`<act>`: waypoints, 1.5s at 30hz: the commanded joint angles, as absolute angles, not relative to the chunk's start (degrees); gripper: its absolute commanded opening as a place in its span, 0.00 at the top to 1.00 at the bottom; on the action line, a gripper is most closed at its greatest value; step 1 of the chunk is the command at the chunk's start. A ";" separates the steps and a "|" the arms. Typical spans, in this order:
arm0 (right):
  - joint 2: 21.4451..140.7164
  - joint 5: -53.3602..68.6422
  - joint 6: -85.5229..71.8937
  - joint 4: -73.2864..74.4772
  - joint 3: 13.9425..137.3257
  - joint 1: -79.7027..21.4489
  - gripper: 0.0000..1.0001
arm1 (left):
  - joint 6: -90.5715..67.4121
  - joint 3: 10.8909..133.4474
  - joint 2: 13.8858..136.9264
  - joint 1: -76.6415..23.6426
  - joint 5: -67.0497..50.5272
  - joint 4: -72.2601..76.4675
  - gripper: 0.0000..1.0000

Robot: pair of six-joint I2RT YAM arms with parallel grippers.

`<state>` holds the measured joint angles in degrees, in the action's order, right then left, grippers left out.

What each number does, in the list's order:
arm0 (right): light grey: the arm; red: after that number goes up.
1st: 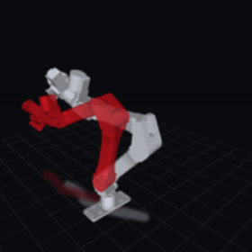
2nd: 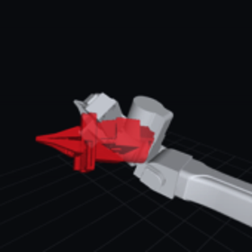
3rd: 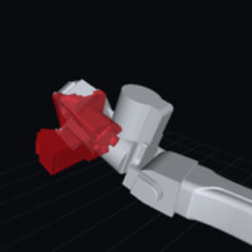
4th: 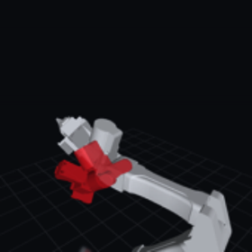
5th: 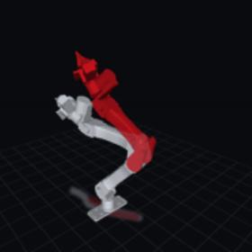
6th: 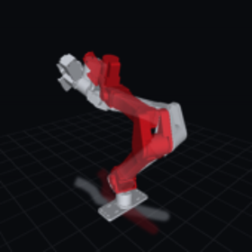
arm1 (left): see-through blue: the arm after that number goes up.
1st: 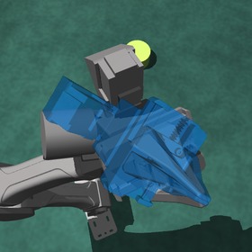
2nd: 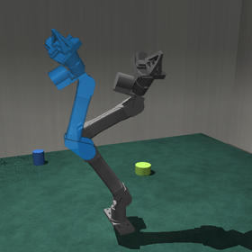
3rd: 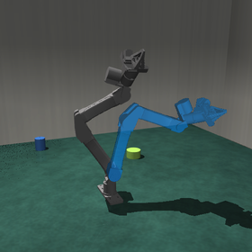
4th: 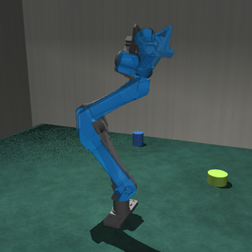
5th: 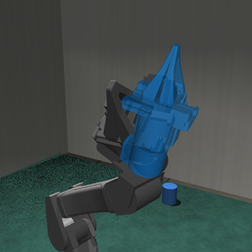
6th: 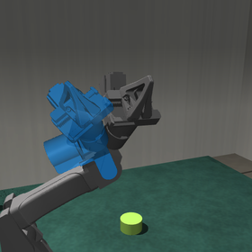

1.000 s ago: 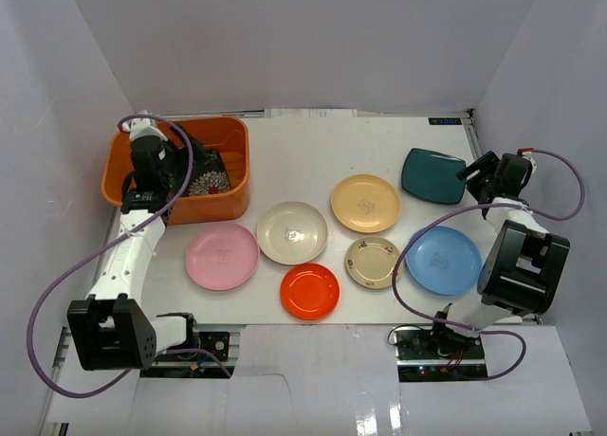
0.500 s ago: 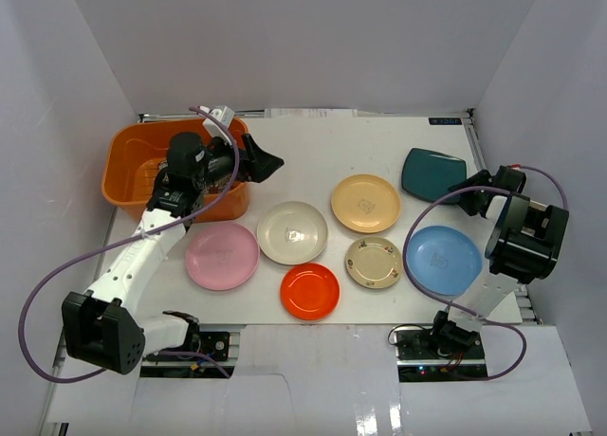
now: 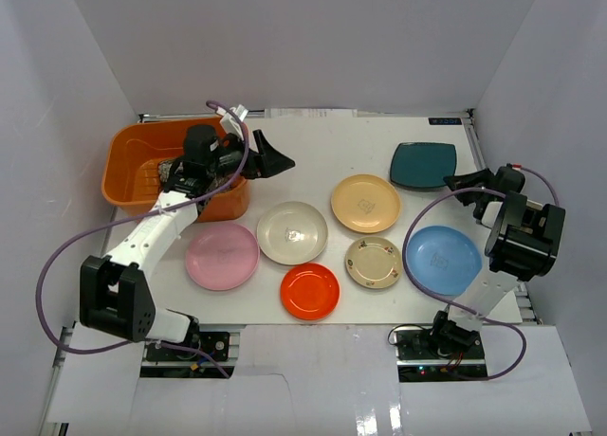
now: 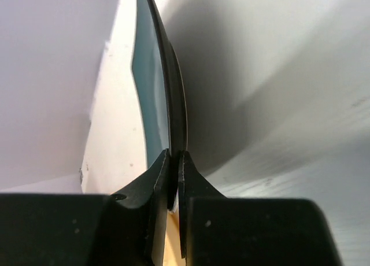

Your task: Place the plates into the plastic bin on the countertop

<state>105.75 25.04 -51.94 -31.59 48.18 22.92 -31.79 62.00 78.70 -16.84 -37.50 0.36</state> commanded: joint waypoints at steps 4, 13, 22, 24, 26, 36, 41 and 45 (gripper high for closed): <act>93.44 33.66 -59.23 -46.13 51.41 17.59 0.92 | -39.10 70.48 83.05 -17.84 -42.80 1.05 0.05; 88.60 37.70 -63.98 -49.65 50.27 3.09 0.92 | -40.69 74.52 90.52 -19.69 -41.40 1.85 0.05; 88.33 41.04 -69.25 -57.21 48.69 -5.97 0.92 | -34.54 76.73 97.56 -19.86 -34.81 -2.20 0.13; 88.42 41.39 -70.75 -59.14 47.55 -6.59 0.92 | -34.54 75.50 97.21 -19.86 -33.58 -2.02 0.26; 88.94 41.66 -70.84 -59.33 47.29 -7.38 0.92 | -35.07 74.10 96.51 -19.86 -33.57 -0.44 0.52; 87.63 43.42 -69.71 -58.02 45.09 -10.10 0.36 | -36.91 76.72 89.48 -17.06 -33.92 -2.78 1.00; 79.11 41.05 -59.43 -46.53 40.96 -11.86 0.13 | -37.62 76.73 81.06 -3.39 -37.60 -8.95 1.00; 74.45 39.20 -51.52 -37.81 38.59 -13.53 0.13 | -35.78 77.61 78.84 8.51 -42.36 -17.66 1.00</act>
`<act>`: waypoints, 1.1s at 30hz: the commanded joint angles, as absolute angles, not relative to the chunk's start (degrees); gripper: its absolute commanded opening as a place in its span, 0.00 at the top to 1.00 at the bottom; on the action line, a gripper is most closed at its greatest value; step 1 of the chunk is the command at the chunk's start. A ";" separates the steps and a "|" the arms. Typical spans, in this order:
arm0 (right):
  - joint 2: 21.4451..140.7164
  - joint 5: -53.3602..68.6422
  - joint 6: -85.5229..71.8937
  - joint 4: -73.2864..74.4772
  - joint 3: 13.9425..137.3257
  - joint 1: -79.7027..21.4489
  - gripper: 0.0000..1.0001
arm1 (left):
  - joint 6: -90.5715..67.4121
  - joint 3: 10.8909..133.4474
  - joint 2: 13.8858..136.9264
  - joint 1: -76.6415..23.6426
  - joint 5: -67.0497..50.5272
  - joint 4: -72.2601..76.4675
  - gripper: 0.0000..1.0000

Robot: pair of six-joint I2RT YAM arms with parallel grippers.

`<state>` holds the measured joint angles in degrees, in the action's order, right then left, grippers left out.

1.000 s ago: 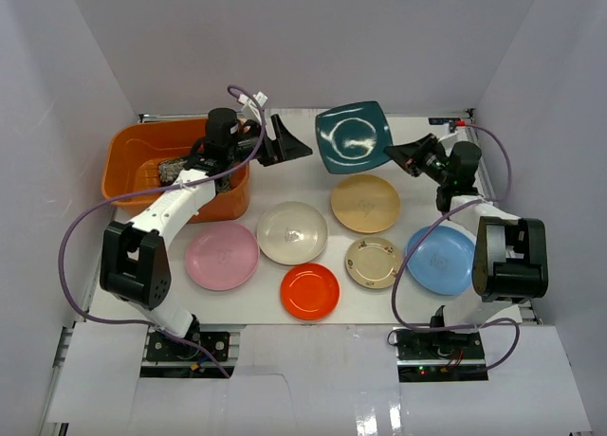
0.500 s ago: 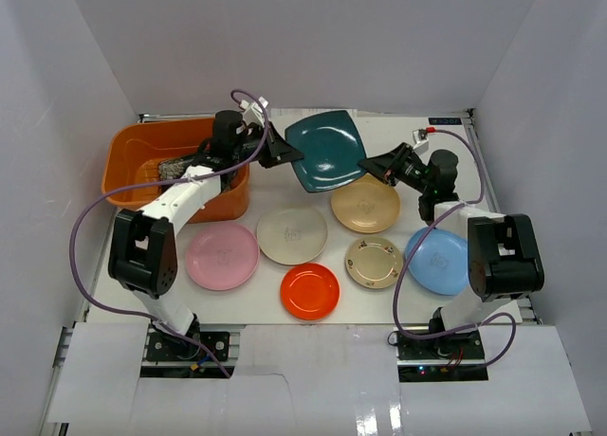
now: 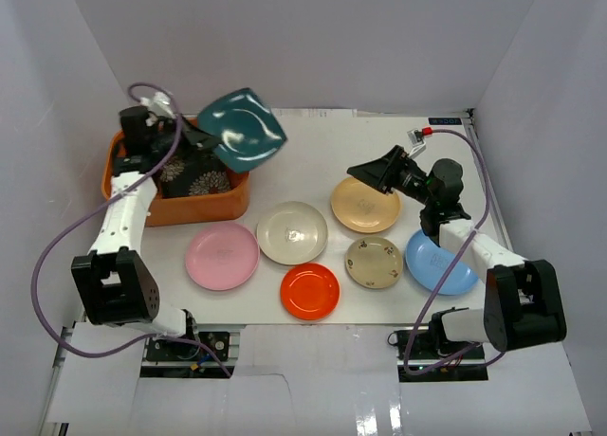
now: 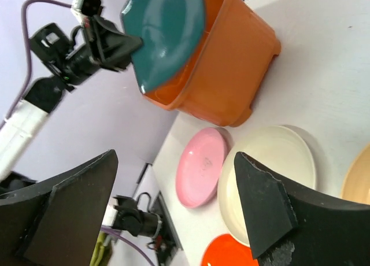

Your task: Place the plates into the plastic bin on the countertop

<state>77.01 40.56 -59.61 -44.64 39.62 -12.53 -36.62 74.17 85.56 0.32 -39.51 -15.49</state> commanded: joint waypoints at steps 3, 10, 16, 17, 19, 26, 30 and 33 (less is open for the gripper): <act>71.47 38.23 -48.34 -34.28 37.01 -14.32 0.12 | -33.49 77.69 78.75 13.08 -42.70 -21.53 1.00; 68.56 38.23 -42.63 -30.23 34.37 -15.21 0.13 | -30.94 78.31 80.85 22.67 -41.49 -26.80 1.00; 66.27 37.27 -39.38 -29.27 32.17 -15.38 0.13 | -24.79 86.13 87.97 23.99 -40.17 -36.30 1.00; 66.27 37.18 -39.03 -28.83 32.08 -15.38 0.13 | -24.26 86.05 88.59 23.91 -39.38 -37.26 1.00; 66.27 37.35 -38.67 -28.65 31.73 -15.47 0.13 | -21.12 87.27 91.91 24.00 -38.06 -39.63 1.00; 65.92 37.18 -38.06 -28.92 30.15 -16.70 0.13 | -20.13 92.11 99.65 24.08 -38.14 -41.49 1.00; 65.83 35.95 -36.83 -27.78 30.15 -17.40 0.13 | -19.95 93.51 102.65 24.00 -37.36 -41.57 1.00; 66.18 35.34 -36.12 -26.90 29.88 -17.67 0.13 | -20.04 94.04 104.58 24.08 -35.78 -41.66 1.00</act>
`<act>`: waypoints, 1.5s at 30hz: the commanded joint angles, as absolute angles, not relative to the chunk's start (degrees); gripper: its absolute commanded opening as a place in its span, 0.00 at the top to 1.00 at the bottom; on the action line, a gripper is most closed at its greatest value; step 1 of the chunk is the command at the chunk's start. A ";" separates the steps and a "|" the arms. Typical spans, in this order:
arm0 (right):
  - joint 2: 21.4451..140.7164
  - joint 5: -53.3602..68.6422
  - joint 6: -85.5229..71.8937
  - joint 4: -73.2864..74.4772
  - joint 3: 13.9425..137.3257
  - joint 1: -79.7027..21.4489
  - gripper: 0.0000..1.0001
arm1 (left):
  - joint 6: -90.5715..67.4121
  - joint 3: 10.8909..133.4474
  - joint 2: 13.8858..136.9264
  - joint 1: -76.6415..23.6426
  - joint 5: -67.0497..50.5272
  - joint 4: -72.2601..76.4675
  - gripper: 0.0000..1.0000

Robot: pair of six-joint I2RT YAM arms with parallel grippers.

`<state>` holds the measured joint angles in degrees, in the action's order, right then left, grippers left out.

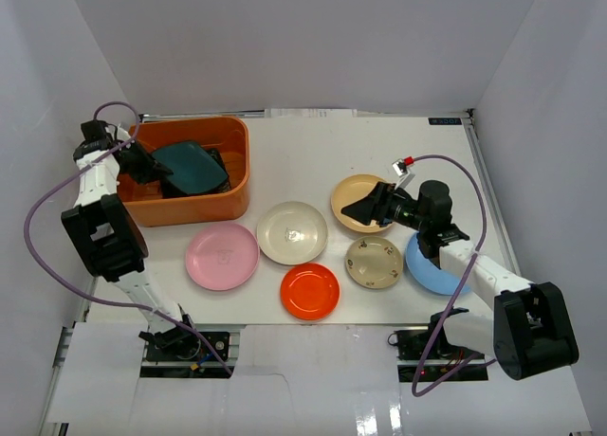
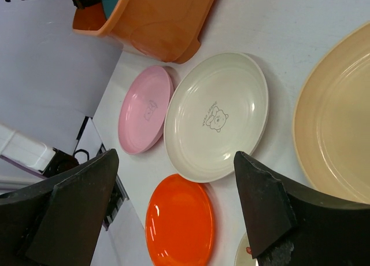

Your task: Place the plates into the plastic bin on the countertop

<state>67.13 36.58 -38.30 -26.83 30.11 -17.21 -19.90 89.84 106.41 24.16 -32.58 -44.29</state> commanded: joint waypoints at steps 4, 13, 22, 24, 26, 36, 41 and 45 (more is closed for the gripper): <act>66.88 34.28 -35.07 -25.84 29.97 -17.67 0.13 | -21.09 93.34 105.73 23.91 -32.88 -41.05 0.48; 69.00 28.22 -31.47 -21.37 30.41 -18.02 0.17 | -26.81 88.16 100.99 19.70 -19.20 -35.25 0.02; 70.31 16.71 -26.99 -11.52 34.97 -18.02 0.40 | -23.56 78.75 88.86 5.72 9.81 -25.84 0.02; 71.01 13.82 -25.40 -9.07 35.94 -18.02 0.43 | -21.89 78.31 89.03 3.79 17.29 -25.84 0.02; 71.54 11.96 -24.44 -7.65 37.26 -18.02 0.43 | -21.36 77.61 89.03 3.52 19.68 -25.93 0.02; 75.84 0.35 -18.72 -0.09 44.03 -17.93 0.34 | -19.16 75.59 90.88 3.43 20.48 -26.19 0.02; 77.60 -6.23 -18.02 1.91 45.44 -17.41 0.30 | -20.91 74.62 90.71 3.43 21.71 -26.46 0.02; 79.54 -9.40 -17.58 3.95 47.55 -14.95 0.29 | -22.23 73.04 83.09 2.99 17.68 -21.72 0.02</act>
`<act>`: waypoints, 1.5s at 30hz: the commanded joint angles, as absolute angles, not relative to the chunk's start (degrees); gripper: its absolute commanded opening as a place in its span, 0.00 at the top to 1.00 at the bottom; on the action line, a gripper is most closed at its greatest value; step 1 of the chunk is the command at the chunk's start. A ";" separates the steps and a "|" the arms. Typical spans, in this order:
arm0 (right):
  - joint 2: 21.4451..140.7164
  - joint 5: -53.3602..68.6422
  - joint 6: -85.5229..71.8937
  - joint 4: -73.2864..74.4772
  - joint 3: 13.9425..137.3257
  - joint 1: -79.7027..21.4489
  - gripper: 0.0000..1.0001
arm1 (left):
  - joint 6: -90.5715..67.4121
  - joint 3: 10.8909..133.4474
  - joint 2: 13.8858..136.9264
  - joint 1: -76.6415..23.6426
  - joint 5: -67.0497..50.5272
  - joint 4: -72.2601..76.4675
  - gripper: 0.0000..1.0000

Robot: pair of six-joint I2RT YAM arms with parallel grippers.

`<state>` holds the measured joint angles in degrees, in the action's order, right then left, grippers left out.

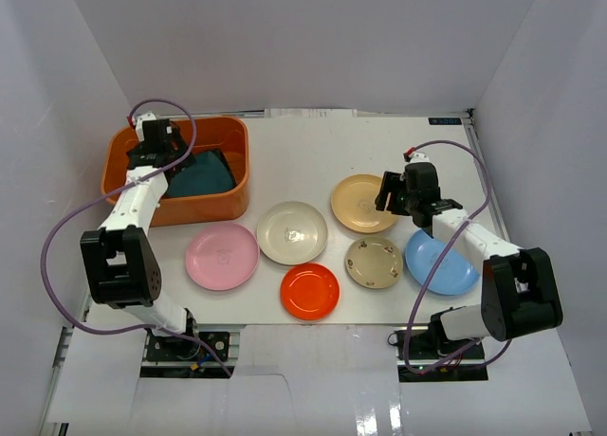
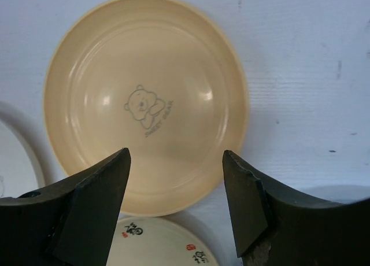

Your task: Place the plates into the plastic bin on the countertop

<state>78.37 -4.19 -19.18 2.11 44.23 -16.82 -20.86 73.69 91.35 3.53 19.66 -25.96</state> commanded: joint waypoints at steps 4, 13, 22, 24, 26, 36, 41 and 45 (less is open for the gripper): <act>78.58 -11.60 -18.72 5.70 47.64 -13.80 0.30 | -20.74 72.51 74.37 -4.00 13.89 -15.83 0.02; 65.58 -19.51 -23.64 12.56 39.21 -13.45 0.65 | -20.74 65.84 71.01 -36.71 11.69 -16.52 0.15; 63.54 -16.79 -25.93 16.88 32.96 -12.48 0.40 | -20.74 62.75 82.17 -50.18 12.31 -20.65 0.15; 67.83 -14.77 -26.19 15.83 33.66 -12.48 0.40 | -20.48 63.10 84.63 -50.36 10.47 -20.31 0.15; 69.95 -14.41 -26.28 15.03 33.92 -12.48 0.43 | -20.48 63.46 87.43 -50.54 8.54 -20.30 0.15; 70.76 -21.62 -23.91 14.94 38.31 -12.39 0.92 | -20.22 67.32 97.03 -52.82 9.31 -20.48 0.16; 66.10 -20.05 -20.05 15.56 44.02 -13.01 0.92 | -20.65 68.11 96.34 -52.82 13.18 -20.48 0.19; 64.42 -17.49 -16.09 12.84 53.49 -16.51 0.92 | -19.78 69.78 90.89 -52.74 17.04 -20.39 0.21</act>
